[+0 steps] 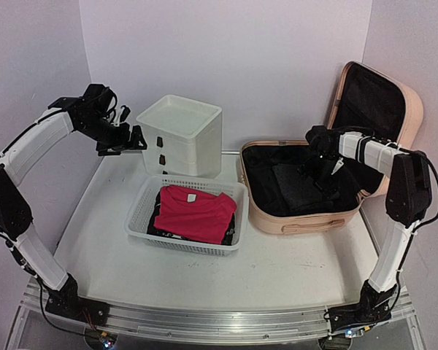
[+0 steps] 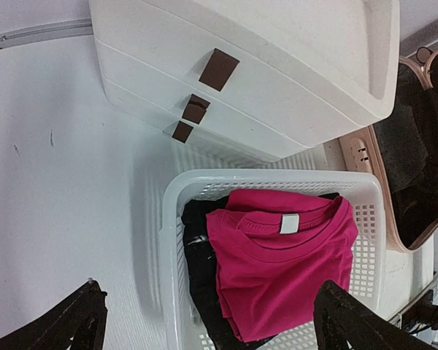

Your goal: Open, take out, and arrange the luggage

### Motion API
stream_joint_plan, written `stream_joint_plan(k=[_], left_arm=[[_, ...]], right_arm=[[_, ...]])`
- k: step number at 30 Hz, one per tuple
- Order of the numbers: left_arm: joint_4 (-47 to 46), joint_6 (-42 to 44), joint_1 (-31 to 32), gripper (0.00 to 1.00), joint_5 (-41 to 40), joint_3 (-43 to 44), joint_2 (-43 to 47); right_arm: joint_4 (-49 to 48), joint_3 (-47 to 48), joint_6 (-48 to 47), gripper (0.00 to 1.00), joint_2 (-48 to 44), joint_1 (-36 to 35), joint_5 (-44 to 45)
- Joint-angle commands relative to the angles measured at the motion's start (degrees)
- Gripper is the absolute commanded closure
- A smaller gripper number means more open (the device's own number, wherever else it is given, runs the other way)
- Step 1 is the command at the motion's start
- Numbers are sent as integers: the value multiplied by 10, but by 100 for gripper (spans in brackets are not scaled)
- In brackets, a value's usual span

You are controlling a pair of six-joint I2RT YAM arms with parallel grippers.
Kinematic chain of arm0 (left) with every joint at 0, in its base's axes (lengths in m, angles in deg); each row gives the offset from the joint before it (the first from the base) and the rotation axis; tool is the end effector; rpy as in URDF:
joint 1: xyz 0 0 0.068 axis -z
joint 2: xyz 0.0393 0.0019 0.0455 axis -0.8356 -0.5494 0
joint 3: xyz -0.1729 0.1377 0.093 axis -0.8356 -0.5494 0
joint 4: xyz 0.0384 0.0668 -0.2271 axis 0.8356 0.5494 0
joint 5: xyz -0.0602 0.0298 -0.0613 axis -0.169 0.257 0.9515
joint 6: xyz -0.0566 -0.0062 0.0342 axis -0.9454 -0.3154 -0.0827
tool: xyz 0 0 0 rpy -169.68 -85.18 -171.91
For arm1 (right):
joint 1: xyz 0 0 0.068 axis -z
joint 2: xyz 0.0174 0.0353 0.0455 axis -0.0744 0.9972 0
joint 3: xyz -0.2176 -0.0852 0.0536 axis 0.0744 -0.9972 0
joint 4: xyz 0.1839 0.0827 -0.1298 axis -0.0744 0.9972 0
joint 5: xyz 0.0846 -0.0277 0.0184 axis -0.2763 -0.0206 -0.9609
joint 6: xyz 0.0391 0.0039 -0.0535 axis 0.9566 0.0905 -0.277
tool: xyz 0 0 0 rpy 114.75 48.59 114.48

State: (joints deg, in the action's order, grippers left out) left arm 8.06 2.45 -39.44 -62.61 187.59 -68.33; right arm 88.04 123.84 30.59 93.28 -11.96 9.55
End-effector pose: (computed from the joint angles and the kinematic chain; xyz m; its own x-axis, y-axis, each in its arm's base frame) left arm 0.3054 -0.1061 0.3263 -0.8189 0.0065 -0.5738 0.2219 0.9257 -0.3062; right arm 0.3393 0.0907 0.1972 -0.5512 0.8011 -0.2332 0.7747 0.5952 0.2135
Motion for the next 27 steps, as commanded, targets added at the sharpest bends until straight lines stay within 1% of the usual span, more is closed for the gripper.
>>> stream_joint_plan(k=[1, 5, 8, 11, 13, 16, 20, 23, 27], left_arm=[[-37, -10, -20, 0, -23, -8, 37], [-59, -17, -56, 0, -42, -28, 65], [-74, -11, -66, 1, -60, -39, 75], [-82, -15, -65, 0, -99, -49, 81], [-77, -15, -68, 2, -108, -52, 83], [-76, 5, -71, 10, -78, -53, 90], [-75, 30, -72, 26, -45, -49, 87], [-70, 42, -74, 31, -40, -46, 77], [-63, 46, -78, 34, -28, -42, 68]], right_arm=[[-26, 7, 76, 2, 26, 17, -3], [-45, -19, 114, 2, 32, 19, 10], [-90, -66, 154, 2, 32, 30, -13], [-172, -124, 180, 4, 24, 30, -12], [-197, -141, 196, 5, 27, 32, -8], [-236, -157, 197, 7, 32, 34, -7], [-248, -160, 194, 12, 35, 39, -1], [-249, -162, 207, 17, 40, 43, 5], [-249, -143, 209, 24, 58, 48, 16]])
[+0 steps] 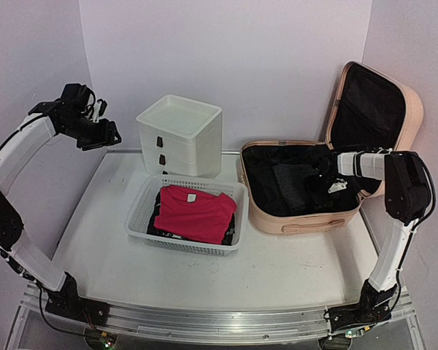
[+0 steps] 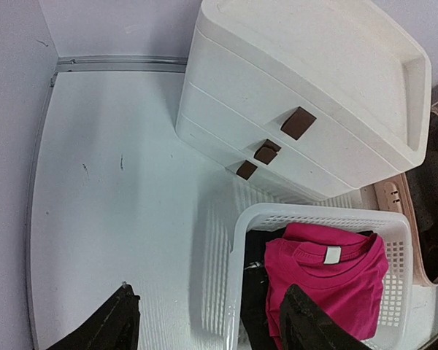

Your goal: Open, take out, and arrange the luggage

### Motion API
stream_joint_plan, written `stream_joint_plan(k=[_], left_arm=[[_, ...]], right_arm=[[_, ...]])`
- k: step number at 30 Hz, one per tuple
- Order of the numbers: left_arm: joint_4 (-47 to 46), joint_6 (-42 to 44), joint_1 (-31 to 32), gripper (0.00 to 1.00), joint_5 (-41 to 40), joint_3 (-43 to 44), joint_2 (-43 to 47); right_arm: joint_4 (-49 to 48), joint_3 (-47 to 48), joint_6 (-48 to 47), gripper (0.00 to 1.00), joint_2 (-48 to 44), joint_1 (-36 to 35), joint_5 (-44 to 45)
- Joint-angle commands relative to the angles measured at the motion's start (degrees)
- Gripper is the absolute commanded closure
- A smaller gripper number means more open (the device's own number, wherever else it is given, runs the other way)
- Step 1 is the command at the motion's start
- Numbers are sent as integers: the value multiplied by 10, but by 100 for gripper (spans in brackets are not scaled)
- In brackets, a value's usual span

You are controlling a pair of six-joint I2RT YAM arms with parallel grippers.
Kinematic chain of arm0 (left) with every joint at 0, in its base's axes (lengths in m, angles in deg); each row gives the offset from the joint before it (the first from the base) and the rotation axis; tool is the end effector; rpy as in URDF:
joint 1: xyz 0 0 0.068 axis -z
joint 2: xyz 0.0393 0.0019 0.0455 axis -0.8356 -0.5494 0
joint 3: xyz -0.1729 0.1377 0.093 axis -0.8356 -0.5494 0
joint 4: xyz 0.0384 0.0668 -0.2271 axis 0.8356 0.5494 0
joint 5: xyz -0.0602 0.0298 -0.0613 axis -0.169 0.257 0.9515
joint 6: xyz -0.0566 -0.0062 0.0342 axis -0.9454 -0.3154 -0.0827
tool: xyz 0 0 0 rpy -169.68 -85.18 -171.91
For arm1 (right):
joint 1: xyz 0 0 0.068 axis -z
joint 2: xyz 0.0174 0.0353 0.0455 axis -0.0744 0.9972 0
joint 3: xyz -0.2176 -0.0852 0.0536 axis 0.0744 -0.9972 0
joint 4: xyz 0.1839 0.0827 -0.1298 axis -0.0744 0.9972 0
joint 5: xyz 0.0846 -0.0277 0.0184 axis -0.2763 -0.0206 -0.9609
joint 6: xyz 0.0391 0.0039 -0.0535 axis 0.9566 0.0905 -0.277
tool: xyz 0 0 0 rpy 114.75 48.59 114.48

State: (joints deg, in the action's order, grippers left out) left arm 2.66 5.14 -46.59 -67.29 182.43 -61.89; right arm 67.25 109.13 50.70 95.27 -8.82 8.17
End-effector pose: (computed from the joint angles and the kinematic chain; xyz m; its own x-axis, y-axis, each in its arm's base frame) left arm 0.3009 -0.0602 0.3400 -0.7243 -0.0685 -0.6860 0.1217 0.9667 -0.2250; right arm 0.3455 0.0736 0.1322 -0.1973 0.9728 -0.1211 0.9091 0.2278 0.3488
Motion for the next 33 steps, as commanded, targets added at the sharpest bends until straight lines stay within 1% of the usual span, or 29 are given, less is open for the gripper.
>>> stream_joint_plan(k=[1, 5, 6, 8, 11, 14, 17, 19, 21, 23, 25, 31, 33], left_arm=[[-8, 20, -8, 35, 22, 10, 3], [-4, 19, -11, 35, 25, 7, 6], [-3, 19, -11, 35, 24, 5, 7], [-2, 18, -11, 35, 24, 3, 10], [-2, 16, -11, 34, 29, 0, 13], [-1, 10, -11, 34, 33, -3, 12], [-1, 4, -11, 34, 39, -3, 11], [-2, 2, -12, 34, 43, -3, 12], [-2, -1, -12, 34, 48, -6, 15], [-2, -4, -11, 34, 50, -8, 18], [-2, -5, -12, 34, 53, -9, 21], [-6, -11, -12, 34, 55, -17, 29], [-7, -16, -12, 34, 56, -16, 30]], right_arm=[[-41, 8, 7, 27, 45, 17, 33], [-42, 21, 7, 34, 68, 25, 36], [-42, 26, 4, 37, 73, 27, 36], [-42, 35, -2, 45, 78, 28, 39], [-42, 42, -11, 54, 69, 30, 42], [-35, 40, -9, 67, 48, 30, 37], [-24, 43, -4, 75, 32, 30, 36], [-15, 54, -12, 86, 28, 31, 41], [-3, 67, -17, 90, 28, 30, 42], [6, 73, -14, 97, 25, 30, 34], [14, 79, -16, 100, 16, 30, 30], [37, 96, -28, 100, -13, 30, 19], [37, 104, -50, 100, -21, 30, 11]])
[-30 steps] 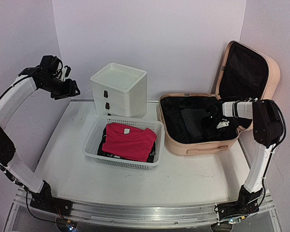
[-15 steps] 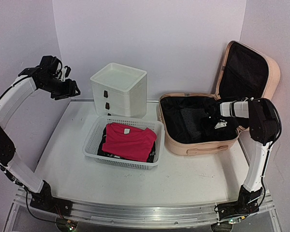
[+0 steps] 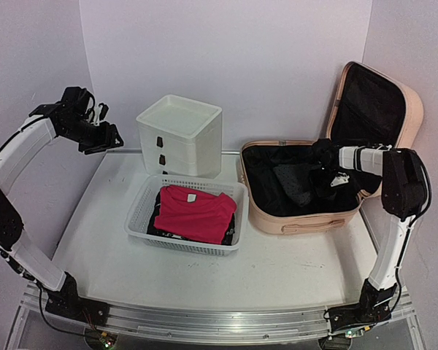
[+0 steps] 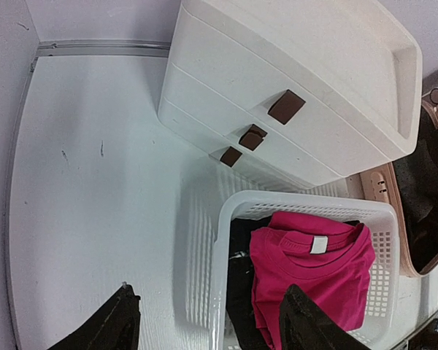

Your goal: Open, take out, and arrange the luggage

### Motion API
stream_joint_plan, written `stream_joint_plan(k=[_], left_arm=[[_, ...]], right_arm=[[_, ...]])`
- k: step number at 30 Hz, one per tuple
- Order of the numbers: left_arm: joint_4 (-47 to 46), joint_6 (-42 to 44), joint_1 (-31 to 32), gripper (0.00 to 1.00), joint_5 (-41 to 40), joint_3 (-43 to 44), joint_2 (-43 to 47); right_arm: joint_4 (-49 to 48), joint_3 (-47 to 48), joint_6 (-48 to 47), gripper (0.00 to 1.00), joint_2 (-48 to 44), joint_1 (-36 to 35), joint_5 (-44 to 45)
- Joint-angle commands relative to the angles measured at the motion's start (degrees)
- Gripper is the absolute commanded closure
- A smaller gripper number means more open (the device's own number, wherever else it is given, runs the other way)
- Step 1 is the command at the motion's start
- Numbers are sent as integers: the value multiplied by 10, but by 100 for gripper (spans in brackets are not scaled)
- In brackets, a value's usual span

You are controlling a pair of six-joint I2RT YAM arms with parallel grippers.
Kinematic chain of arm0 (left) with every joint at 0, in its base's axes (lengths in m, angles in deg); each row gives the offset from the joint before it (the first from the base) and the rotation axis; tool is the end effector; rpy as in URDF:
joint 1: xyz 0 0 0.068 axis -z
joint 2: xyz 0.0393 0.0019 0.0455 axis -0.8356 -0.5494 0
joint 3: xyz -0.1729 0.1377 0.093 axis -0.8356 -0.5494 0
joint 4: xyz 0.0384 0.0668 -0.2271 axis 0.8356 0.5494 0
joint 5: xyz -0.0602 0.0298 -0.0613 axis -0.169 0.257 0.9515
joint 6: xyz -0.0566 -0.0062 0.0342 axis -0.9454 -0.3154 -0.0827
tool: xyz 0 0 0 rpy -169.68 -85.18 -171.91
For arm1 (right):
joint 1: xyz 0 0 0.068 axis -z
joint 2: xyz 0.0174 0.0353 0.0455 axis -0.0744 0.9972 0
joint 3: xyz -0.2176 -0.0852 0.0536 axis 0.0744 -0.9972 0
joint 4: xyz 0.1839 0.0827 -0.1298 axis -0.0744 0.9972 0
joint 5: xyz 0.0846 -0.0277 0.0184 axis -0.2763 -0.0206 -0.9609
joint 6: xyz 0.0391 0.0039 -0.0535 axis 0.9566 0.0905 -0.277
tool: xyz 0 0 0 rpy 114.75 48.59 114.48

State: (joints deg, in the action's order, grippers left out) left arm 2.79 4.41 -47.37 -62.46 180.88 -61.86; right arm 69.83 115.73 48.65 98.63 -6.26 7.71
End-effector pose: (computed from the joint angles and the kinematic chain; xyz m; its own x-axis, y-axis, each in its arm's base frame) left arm 0.3000 -0.0603 0.3323 -0.7552 -0.0827 -0.6502 0.1463 0.9457 -0.2902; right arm 0.3662 0.0619 0.1402 -0.1879 0.9741 -0.1261 0.9082 0.2212 0.3554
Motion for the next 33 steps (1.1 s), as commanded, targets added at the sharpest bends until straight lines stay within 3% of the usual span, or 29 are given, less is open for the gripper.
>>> stream_joint_plan(k=[1, 8, 18, 24, 33], left_arm=[[-8, -12, -4, 34, 8, 1, 29], [-7, -41, -3, 34, 34, 26, 22], [-7, -120, -4, 35, 90, 9, 25], [-9, -171, -4, 36, 129, -6, 22], [-14, -209, -3, 36, 135, -44, 70]], right_arm=[[12, 44, -44, 100, -56, 5, 8], [14, 67, -169, 100, -94, 4, -36], [-9, 98, -372, 100, -182, -20, -182], [2, 142, -435, 100, -210, -89, -253], [-76, 206, -451, 100, -172, -233, -348]])
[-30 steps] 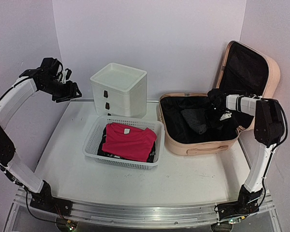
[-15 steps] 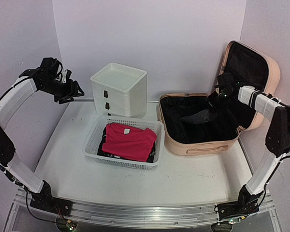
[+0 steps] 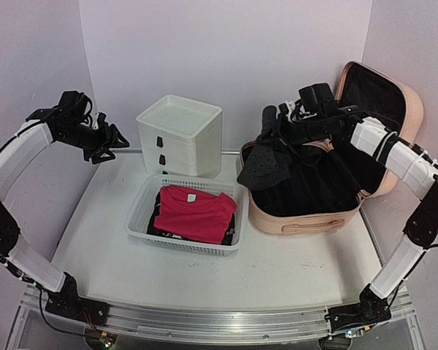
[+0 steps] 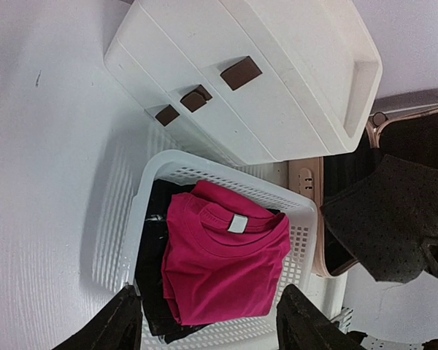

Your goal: Open, take out, and arrange the luggage

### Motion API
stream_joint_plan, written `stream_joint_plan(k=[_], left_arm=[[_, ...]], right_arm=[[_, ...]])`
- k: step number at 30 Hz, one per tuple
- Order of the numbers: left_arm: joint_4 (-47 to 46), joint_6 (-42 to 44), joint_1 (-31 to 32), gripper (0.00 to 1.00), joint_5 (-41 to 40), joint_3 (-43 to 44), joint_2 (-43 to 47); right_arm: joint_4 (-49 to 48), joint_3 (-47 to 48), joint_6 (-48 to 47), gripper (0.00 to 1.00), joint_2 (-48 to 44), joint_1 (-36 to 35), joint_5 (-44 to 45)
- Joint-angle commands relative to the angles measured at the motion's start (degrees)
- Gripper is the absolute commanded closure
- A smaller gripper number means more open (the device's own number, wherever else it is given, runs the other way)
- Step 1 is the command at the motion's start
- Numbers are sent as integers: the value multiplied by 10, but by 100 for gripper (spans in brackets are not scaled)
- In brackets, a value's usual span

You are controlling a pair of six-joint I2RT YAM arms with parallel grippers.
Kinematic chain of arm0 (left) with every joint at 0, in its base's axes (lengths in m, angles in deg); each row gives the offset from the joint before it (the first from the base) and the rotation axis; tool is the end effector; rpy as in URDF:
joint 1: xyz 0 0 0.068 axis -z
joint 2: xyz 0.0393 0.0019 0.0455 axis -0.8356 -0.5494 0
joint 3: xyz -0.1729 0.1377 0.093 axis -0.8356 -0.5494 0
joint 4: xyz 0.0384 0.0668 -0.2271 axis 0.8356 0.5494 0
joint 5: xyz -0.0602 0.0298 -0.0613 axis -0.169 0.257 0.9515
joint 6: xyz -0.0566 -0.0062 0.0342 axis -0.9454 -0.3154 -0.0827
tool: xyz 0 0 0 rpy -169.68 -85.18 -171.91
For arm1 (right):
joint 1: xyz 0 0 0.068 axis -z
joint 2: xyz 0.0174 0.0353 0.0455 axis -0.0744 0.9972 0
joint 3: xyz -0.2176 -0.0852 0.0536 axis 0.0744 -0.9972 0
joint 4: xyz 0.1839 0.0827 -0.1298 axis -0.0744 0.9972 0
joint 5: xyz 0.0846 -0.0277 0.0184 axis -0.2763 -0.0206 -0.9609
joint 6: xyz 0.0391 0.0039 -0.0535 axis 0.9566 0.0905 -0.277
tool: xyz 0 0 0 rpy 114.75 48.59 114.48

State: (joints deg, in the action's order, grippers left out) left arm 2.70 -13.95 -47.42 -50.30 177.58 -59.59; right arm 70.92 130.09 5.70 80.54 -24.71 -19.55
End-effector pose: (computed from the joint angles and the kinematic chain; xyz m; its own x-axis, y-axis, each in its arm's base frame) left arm 0.2870 -0.0686 0.3287 -0.8345 -0.3317 -0.4400 0.0008 0.7978 -0.6030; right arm 0.3022 0.1885 0.3277 -0.8678 0.2635 -0.4212 -0.1316 0.6956 0.7063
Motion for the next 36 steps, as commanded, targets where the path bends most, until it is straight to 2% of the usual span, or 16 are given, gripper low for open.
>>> stream_joint_plan(k=[1, 11, 16, 20, 27, 32, 36], left_arm=[[-14, -30, -3, 36, 15, -16, 53], [-18, -44, -3, 35, -5, -47, 110], [-17, -36, -3, 34, -7, -51, 123], [-17, -30, -3, 33, -12, -56, 138], [-15, -27, -3, 32, -21, -66, 151], [-15, -24, -3, 32, -12, -57, 140], [-15, -24, -3, 32, -12, -55, 137]], right_arm=[[-97, 72, -23, 100, 23, -67, -82], [-171, 262, 16, 100, 192, -151, -174], [-271, 372, 105, 100, 310, -158, -212], [-296, 481, 158, 100, 409, -175, -221], [-342, 483, 185, 100, 433, -186, -219], [-370, 552, 234, 100, 487, -196, -248], [-393, 586, 230, 100, 497, -202, -227]])
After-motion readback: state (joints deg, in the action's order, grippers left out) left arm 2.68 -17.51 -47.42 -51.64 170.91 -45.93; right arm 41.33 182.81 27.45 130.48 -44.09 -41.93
